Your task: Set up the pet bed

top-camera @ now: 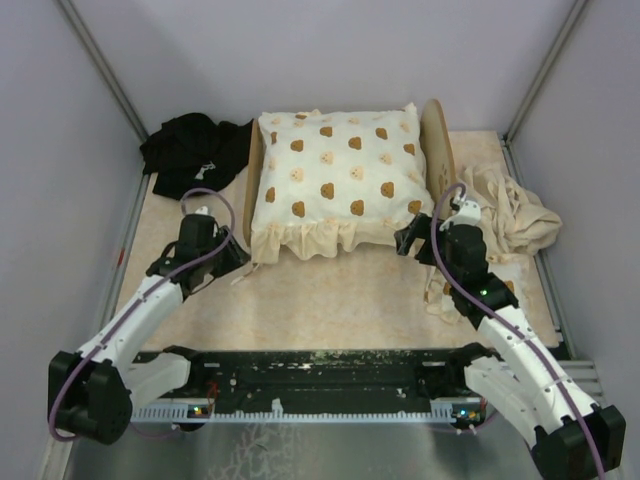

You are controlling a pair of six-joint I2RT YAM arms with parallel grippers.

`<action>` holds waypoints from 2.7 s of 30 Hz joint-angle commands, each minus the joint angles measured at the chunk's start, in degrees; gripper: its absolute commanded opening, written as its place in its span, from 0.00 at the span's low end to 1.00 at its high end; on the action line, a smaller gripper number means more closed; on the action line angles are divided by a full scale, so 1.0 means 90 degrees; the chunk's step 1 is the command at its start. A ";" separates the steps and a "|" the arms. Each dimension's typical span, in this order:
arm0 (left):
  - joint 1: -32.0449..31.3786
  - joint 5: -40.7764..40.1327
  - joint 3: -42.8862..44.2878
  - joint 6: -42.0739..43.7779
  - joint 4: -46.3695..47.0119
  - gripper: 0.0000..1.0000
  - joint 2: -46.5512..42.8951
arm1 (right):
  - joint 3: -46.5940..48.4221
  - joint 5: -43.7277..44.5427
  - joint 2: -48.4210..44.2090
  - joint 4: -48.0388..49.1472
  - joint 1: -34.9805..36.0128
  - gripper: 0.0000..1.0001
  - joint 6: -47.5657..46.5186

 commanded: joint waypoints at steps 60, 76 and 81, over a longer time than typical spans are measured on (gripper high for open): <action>0.0024 -0.1993 0.1909 -0.2060 -0.2056 0.12 0.0397 | -0.0135 -0.0658 0.2107 0.2161 0.0125 0.09 0.0498; -0.0230 0.0324 0.1288 0.0272 -0.0497 0.54 -0.1150 | 0.2212 -0.0891 0.5673 0.3466 0.0005 0.09 -0.0728; -0.0250 0.0827 0.1608 0.2130 -0.0217 0.52 -0.1335 | 0.3348 -0.1080 0.6385 0.2968 -0.0201 0.16 -0.1063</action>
